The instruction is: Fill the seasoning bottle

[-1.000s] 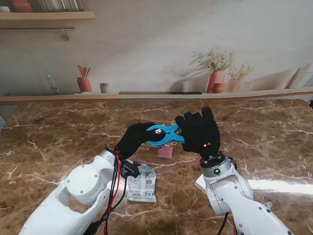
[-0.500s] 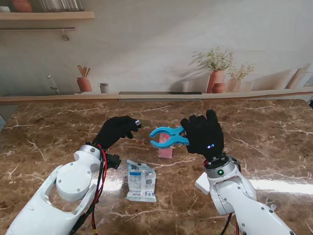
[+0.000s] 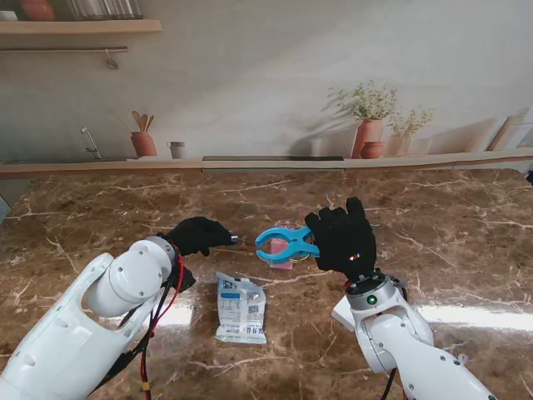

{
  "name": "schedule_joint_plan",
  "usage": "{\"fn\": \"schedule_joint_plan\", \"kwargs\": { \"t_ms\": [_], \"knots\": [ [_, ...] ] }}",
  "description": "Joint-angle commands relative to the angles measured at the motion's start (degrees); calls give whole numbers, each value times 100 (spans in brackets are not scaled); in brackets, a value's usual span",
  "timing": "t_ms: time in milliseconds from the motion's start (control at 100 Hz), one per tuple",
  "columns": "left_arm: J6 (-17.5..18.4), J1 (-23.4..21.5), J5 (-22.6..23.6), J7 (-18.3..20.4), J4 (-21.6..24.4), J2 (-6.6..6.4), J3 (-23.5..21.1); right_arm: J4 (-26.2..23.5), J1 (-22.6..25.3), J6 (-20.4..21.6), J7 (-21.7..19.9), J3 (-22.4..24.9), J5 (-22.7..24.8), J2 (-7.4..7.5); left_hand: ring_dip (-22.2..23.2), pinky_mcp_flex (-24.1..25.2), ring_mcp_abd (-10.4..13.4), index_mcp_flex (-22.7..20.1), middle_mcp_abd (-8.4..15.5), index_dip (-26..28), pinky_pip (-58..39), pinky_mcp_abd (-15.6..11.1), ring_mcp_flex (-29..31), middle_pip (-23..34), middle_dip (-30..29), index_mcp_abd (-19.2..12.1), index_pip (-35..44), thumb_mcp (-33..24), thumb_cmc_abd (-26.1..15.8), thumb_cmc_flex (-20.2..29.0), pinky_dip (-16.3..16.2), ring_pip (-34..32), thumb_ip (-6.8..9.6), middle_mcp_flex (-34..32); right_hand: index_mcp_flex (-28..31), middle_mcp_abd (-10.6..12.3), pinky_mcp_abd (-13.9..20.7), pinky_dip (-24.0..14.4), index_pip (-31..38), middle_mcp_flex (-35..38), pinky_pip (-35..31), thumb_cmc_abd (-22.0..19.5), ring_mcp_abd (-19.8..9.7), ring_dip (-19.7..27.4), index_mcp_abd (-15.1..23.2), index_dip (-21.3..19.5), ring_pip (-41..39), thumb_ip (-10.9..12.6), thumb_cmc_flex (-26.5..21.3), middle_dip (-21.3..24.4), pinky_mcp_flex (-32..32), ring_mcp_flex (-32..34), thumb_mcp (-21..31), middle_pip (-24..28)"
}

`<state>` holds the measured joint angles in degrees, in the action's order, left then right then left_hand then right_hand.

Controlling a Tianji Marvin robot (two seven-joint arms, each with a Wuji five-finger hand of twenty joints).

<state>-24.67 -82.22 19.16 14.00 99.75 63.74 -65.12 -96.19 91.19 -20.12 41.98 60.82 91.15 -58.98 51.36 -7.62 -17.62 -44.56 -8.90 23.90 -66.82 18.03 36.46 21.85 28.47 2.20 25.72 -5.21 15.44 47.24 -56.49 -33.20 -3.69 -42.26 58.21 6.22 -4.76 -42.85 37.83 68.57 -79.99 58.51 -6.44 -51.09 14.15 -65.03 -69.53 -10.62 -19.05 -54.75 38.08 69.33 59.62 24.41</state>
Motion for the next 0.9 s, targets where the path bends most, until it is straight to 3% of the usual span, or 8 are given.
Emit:
{"fn": "schedule_joint_plan", "kwargs": {
  "t_ms": [0,310,570,650,890],
  "knots": [
    [57,131,-133,-126,-225,-35,121,30,27,20,-64,10,-6,10,-164,116,-1,174,71,-127,142,-137,-244,-156,-151,57,-213,249,-232,-187,144,227,117,241,1127,849,-64,-133,3149,1302,-49,-319,-183,-139,1160,-996,9,142,-679,-904,-62,105,233,3924],
    [-462,848,-158,430,-790,-124,958,49,38,69,-62,13,-37,10,-367,82,-184,0,-113,-127,-11,-227,-210,-114,-314,113,-165,602,-565,-157,137,224,124,98,1117,852,-59,-141,3153,1281,-8,-334,-190,-155,1151,-1039,41,144,-686,-917,-82,83,235,3911],
    [-660,1244,330,1112,-864,-349,1547,70,51,120,-44,49,-75,8,-400,199,-87,377,-2,183,50,-336,-348,-56,-270,91,122,636,-321,-230,183,182,147,239,1109,858,-58,-152,3156,1276,17,-332,-198,-166,1149,-1074,65,145,-699,-928,-85,77,242,3902],
    [-723,1365,514,1338,-869,-431,1730,86,48,147,-28,49,-91,9,-461,249,-79,745,1,97,116,-351,-388,-136,-322,167,-140,645,-305,-344,194,279,151,309,1108,859,-58,-156,3161,1268,19,-337,-202,-168,1148,-1089,73,145,-696,-930,-85,70,245,3898],
    [-702,1556,417,1485,-1081,-460,1998,126,43,164,-8,22,-118,10,-466,328,-153,891,-42,-39,150,-262,-302,42,-304,209,-360,638,-240,-400,131,243,157,101,1109,874,-42,-148,3152,1233,83,-364,-218,-164,1148,-1114,126,141,-691,-934,-107,44,238,3872]
  ]
}}
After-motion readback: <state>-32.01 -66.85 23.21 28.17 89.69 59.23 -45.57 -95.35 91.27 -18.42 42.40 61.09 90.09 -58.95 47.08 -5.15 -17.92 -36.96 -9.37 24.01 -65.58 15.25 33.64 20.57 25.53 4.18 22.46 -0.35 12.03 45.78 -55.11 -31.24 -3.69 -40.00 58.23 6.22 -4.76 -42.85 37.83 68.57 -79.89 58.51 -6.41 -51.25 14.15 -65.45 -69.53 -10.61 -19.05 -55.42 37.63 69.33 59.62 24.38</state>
